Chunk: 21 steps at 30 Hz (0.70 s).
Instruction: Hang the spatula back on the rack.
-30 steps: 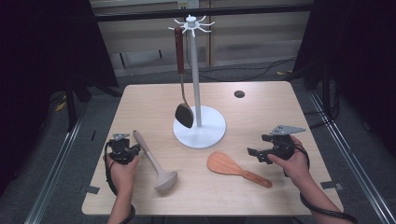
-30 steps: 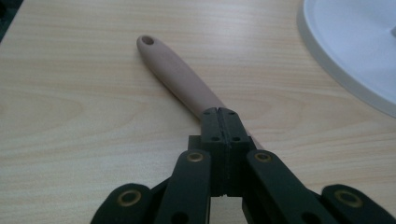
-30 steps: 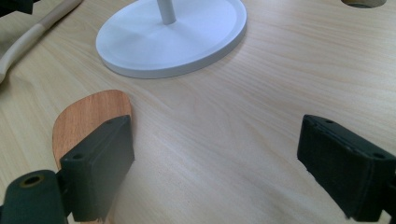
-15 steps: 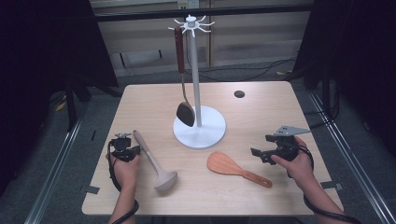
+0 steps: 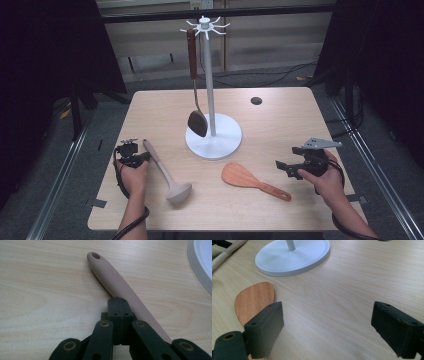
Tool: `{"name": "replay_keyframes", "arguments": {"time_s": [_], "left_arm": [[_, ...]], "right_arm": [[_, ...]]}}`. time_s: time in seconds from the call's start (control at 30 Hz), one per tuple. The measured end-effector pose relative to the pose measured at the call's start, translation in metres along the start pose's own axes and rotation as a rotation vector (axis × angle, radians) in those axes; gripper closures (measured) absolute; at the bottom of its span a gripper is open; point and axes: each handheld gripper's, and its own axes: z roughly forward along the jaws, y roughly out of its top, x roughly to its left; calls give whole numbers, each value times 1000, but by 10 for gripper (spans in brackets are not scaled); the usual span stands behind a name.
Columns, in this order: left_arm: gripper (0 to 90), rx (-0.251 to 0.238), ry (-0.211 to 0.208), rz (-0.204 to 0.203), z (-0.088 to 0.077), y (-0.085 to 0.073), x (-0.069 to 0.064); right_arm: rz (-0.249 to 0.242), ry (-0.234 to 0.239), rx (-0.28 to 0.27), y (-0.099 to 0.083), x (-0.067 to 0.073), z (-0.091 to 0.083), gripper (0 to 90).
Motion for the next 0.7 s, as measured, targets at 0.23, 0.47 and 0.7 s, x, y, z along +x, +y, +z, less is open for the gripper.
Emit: {"name": "replay_keyframes", "arguments": {"time_s": [0.23,0.47,0.7], "left_arm": [[900,-5,-21,-6,8,7,0],[900,4,-50,5,17,15,-4],[900,-10,-70,-8,26,20,-13]], "right_arm": [[5,0,3,-2,0,1,102],[6,11,-2,2,1,4,102],[8,20,-3,4,0,8,102]]}}
